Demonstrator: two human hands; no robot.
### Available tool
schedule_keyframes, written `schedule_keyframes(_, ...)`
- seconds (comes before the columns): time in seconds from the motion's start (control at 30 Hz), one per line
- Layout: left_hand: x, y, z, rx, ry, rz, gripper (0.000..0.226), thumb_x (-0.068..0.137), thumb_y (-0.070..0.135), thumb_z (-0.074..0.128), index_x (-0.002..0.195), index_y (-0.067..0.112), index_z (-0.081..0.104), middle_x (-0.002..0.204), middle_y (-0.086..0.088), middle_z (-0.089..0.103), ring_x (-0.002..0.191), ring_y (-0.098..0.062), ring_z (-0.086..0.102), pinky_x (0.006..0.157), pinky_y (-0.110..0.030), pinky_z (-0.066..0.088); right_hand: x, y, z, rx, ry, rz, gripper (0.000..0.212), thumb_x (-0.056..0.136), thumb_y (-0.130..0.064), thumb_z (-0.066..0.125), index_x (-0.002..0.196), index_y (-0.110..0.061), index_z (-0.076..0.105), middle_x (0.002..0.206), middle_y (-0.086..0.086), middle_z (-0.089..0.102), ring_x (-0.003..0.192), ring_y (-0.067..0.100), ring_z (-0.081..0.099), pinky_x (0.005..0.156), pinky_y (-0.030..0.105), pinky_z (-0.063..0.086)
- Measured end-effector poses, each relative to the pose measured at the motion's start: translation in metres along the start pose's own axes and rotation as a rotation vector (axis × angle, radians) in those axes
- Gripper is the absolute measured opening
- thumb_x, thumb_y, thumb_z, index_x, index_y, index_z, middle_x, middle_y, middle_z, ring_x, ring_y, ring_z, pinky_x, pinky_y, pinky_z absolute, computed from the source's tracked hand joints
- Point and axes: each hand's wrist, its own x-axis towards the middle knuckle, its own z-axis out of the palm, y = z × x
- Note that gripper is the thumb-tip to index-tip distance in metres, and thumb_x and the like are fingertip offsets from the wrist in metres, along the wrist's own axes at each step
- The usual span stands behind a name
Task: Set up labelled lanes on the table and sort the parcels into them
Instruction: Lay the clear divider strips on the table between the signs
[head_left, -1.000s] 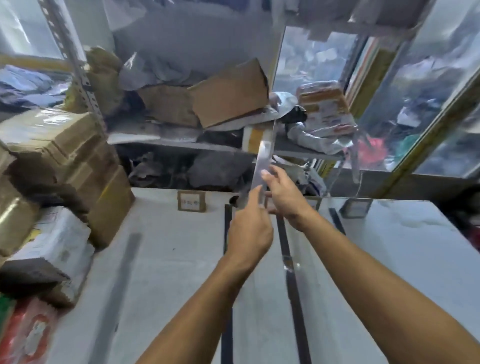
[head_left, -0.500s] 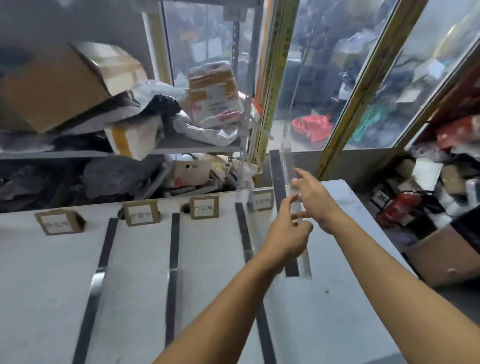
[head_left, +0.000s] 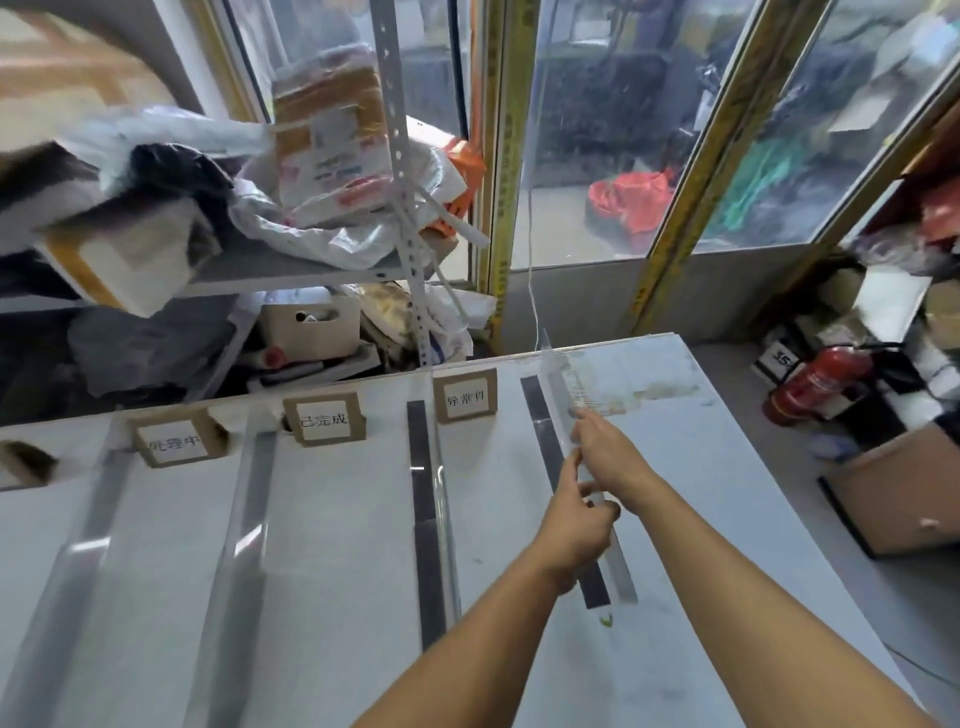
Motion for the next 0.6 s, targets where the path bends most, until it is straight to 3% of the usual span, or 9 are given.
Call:
schedule_keyframes(0.2,0.023,-0.012,0.008,-0.011,0.001,-0.04,0.074,0.094,0.008,0.053,0.149,0.047,0.022,0.114,0.015,0.054,0.084,-0.008,0.061,0.078,-0.038,0.055,0.02,0.021,-0.003,-0.004,-0.041,0.069,0.047,0.105,-0.029,0.027,0.15,-0.026,0.041,0.15,0.004,0.046,0.136,0.027,0.043,0.113,0.052,0.038)
schedule_keyframes(0.27,0.025,-0.014,0.011,-0.006,-0.002,-0.053,0.074,0.096,0.01,0.054,0.15,0.047,0.021,0.121,0.01,0.054,0.093,-0.005,0.063,0.086,-0.04,0.057,0.021,0.026,-0.004,0.031,-0.056,0.095,0.047,0.103,-0.029,0.028,0.148,-0.028,0.042,0.146,0.005,0.048,0.132,0.027,0.045,0.109,0.055,0.043)
schedule_keyframes(0.4,0.026,-0.019,0.014,0.029,0.017,-0.068,0.074,0.098,0.011,0.055,0.152,0.044,0.017,0.146,-0.001,0.045,0.125,-0.019,0.053,0.1,-0.043,0.052,0.02,0.034,-0.002,0.012,-0.092,0.102,0.049,0.105,-0.031,0.027,0.153,-0.028,0.035,0.155,0.006,0.041,0.141,0.028,0.039,0.112,0.055,0.039)
schedule_keyframes(0.6,0.023,-0.02,0.015,0.051,0.044,-0.066,0.075,0.097,0.021,0.061,0.153,0.041,0.015,0.154,-0.005,0.037,0.136,-0.025,0.044,0.106,-0.045,0.047,0.017,0.037,-0.003,-0.008,-0.104,0.123,0.05,0.105,-0.035,0.034,0.154,-0.027,0.032,0.158,0.003,0.037,0.142,0.027,0.038,0.114,0.054,0.037)
